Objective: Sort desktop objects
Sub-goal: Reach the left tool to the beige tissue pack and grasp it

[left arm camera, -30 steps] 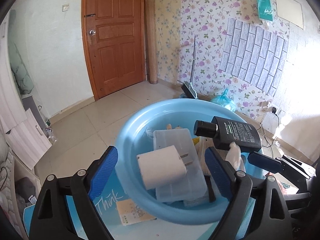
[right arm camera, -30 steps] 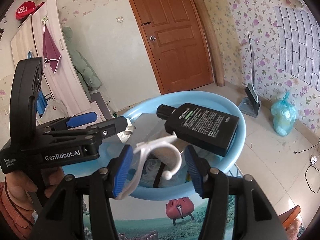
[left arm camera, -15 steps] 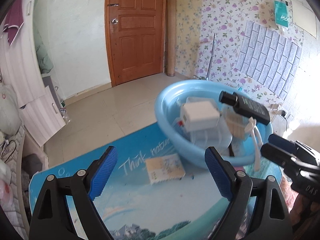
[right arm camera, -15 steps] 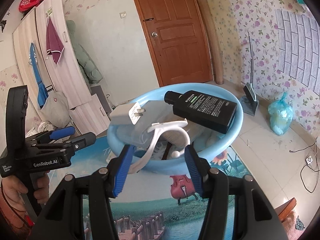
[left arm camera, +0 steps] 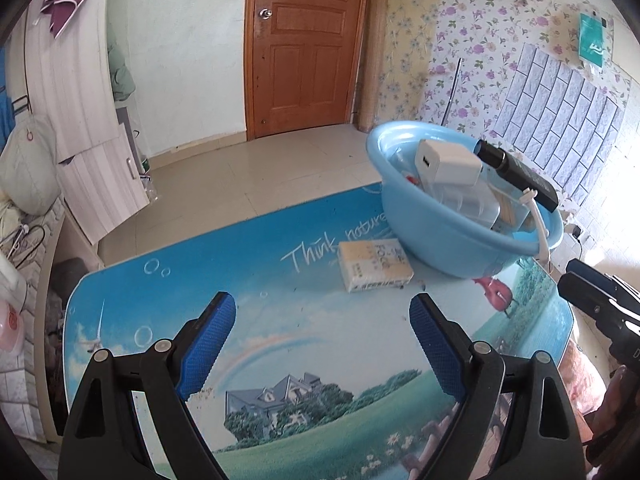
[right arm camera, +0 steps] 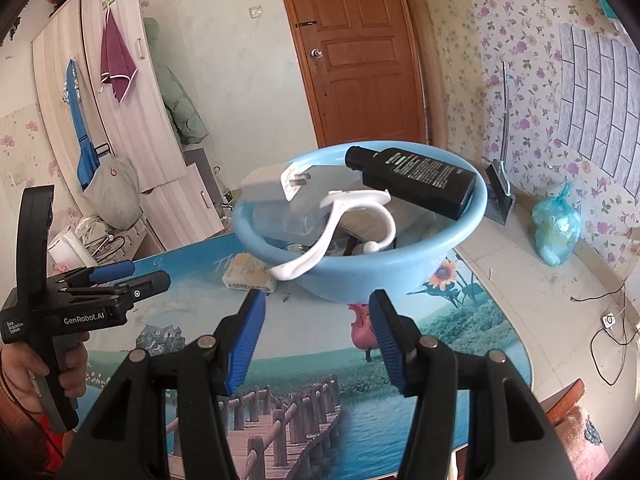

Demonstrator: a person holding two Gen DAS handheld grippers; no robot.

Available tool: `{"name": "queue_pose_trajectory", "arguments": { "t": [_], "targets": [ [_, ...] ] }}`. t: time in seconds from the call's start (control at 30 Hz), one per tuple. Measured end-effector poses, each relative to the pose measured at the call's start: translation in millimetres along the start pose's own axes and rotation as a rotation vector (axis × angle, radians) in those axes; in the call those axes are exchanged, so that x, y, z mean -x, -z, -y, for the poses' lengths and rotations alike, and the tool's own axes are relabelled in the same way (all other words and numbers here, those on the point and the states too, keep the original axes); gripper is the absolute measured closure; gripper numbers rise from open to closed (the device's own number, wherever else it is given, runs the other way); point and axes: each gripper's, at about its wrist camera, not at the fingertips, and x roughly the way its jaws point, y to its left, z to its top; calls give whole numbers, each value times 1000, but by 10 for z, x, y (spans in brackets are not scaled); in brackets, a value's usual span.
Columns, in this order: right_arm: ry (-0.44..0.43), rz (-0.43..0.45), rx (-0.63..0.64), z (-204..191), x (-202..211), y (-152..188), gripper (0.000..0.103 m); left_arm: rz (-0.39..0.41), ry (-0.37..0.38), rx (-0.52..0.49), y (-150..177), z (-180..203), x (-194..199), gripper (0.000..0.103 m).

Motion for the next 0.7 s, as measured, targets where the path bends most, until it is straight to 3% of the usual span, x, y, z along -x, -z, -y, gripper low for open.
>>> {"name": "queue_pose_trajectory", "arguments": {
  "t": [0.37, 0.47, 0.7],
  "targets": [
    [81, -11, 70, 17, -145, -111, 49, -32, 15, 1, 4, 32, -77, 14],
    [91, 5, 64, 58, -158, -147, 44, -42, 19, -5, -19, 77, -149, 14],
    [107, 29, 37, 174, -140, -243, 43, -74, 31, -23, -63, 232, -395, 14]
  ]
}}
